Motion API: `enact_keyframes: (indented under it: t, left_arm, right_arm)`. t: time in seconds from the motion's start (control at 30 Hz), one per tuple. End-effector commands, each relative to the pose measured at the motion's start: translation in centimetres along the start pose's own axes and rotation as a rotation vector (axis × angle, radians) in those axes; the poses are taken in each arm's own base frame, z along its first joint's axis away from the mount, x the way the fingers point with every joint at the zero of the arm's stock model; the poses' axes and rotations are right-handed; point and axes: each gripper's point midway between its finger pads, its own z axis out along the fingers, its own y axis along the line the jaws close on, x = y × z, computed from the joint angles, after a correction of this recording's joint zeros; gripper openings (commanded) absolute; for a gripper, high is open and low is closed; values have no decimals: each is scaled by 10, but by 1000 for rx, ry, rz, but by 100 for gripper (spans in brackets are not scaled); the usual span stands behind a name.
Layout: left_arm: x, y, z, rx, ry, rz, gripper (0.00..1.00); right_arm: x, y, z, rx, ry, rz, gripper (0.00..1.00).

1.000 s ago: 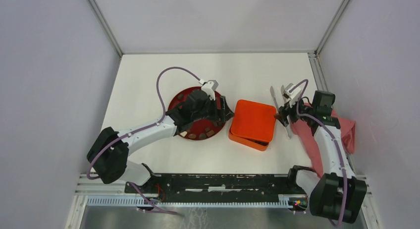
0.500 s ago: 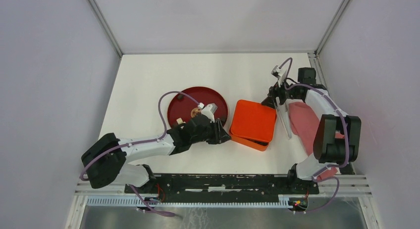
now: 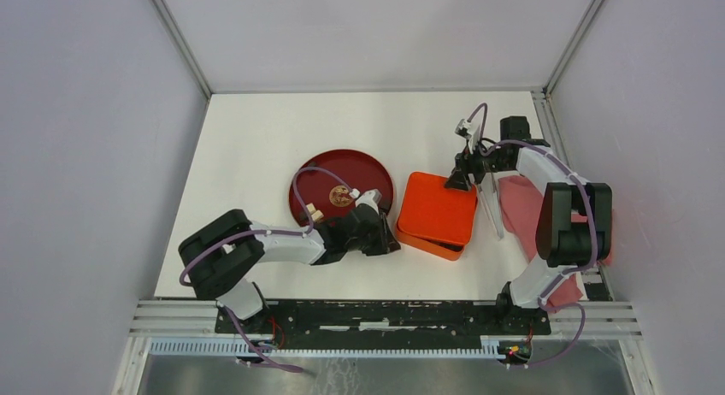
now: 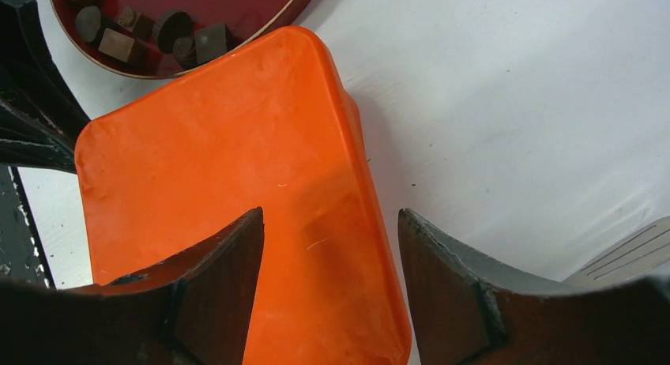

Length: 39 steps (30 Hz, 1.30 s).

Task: Pack the chocolate
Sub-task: Close the box lid on the packing box.

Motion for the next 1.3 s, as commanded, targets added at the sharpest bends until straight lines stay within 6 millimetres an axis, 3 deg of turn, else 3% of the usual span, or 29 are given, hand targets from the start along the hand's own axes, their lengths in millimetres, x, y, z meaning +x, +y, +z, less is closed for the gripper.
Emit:
enact_keyframes:
  t: [0.0, 0.5, 0.7, 0.9, 1.13, 1.23, 1.27]
  left_arm:
    - [-21, -26, 10, 52, -71, -41, 33]
    - [-27, -27, 21, 26, -83, -30, 33]
    - [-26, -23, 7, 8, -76, 2, 33]
    - [-24, -18, -20, -6, -64, 46, 36]
    - [-55, -34, -61, -34, -133, 201, 61]
    - [-81, -50, -69, -15, -173, 257, 77]
    - [-89, -55, -69, 5, -178, 264, 81]
  right_arm:
    - [-2, 2, 0, -29, 12, -31, 67]
    - [11, 15, -8, -5, 48, -19, 61]
    - [5, 5, -10, 54, 42, -13, 61]
    - [-12, 3, -17, 74, 11, -41, 63]
    - [-52, 16, -64, 206, -71, -230, 63]
    - [-51, 25, -91, 336, -69, -318, 62]
    - [-42, 25, -98, 381, -49, -317, 60]
